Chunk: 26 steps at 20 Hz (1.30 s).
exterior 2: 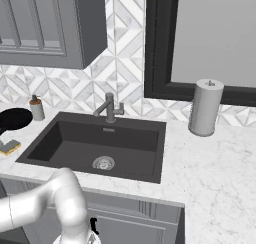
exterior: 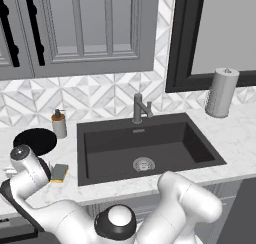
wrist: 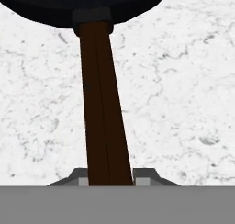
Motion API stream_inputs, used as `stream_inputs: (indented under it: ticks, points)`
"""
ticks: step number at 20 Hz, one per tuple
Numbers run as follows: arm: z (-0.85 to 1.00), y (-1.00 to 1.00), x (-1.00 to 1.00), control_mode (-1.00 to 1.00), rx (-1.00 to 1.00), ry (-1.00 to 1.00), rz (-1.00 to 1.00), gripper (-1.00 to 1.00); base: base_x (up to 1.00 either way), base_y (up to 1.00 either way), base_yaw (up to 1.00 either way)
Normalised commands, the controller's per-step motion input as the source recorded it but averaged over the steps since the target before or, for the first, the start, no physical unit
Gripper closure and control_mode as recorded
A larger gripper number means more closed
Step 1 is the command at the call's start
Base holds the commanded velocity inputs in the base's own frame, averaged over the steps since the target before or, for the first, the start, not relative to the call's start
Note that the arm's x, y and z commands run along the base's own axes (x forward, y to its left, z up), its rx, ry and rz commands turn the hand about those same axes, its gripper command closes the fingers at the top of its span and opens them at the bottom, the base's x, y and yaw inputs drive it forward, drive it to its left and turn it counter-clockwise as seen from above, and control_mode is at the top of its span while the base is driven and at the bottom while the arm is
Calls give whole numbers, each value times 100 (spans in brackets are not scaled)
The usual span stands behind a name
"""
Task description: Pick the pan and sponge and place them into the sink. Then turn on the water.
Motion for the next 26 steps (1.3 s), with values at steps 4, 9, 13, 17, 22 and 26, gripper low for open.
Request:
stream_inputs:
  ticks: [4,9,13,17,22,26]
  points:
    - [40,12,-2,-100,4,-15,0,100,0,0,0]
    - [61,41,-11,-100,0,-9,0,100,0,0,0]
    - [94,26,-68,-100,0,-1,0,100,0,0,0]
    - [86,-2,-97,-100,-1,8,0,100,0,0,0]
    - [38,-47,-100,-100,0,-8,-10,100,0,0,0]
    - [24,-62,-100,-100,0,-26,-30,100,0,0,0]
